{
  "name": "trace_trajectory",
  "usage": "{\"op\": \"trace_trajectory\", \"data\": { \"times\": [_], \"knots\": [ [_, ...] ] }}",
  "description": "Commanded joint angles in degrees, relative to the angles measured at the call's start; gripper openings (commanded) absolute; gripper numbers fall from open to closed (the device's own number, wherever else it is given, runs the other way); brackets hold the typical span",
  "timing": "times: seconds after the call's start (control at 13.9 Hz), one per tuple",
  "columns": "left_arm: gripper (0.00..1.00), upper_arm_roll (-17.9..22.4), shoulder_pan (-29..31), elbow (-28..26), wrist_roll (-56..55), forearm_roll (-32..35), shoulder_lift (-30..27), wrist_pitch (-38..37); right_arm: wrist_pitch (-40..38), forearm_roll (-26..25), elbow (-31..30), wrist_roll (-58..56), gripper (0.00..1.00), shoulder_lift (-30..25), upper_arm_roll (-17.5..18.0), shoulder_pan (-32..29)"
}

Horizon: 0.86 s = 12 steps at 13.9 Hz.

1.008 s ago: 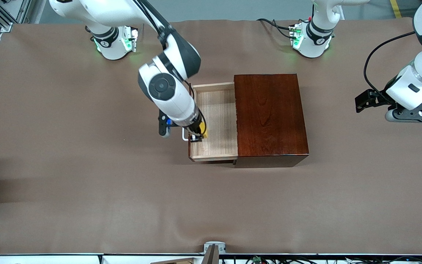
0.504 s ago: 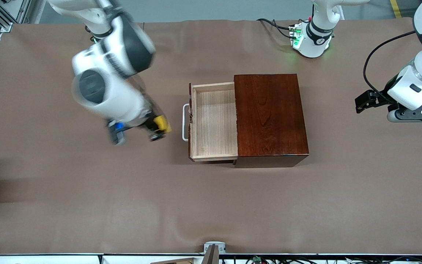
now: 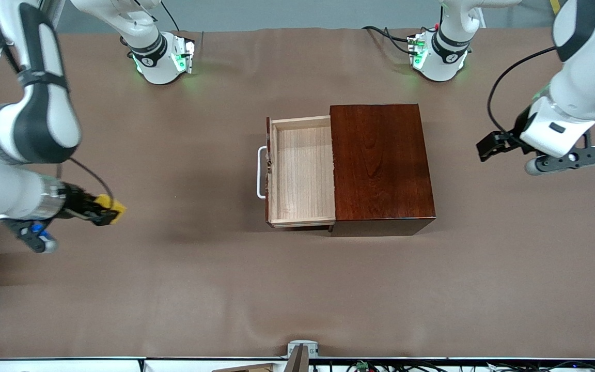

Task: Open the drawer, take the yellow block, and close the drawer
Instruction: 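Lift the cube out with the right gripper while the left gripper returns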

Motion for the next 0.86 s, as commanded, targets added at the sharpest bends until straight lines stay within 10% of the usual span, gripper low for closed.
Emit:
{"op": "trace_trajectory", "data": {
  "times": [0.0,0.79],
  "knots": [
    [1.00,-4.6,-0.2,5.4,-9.7,-0.1,5.1,-0.8,7.0,-1.5,-5.5,-11.7,0.13,0.0,1.3,-4.5],
    [1.00,-7.3,-19.8,18.3,-49.1,-0.2,22.6,3.5,26.7,-1.4,-14.0,-33.1,0.14,9.8,1.4,-9.2]
  ]
}}
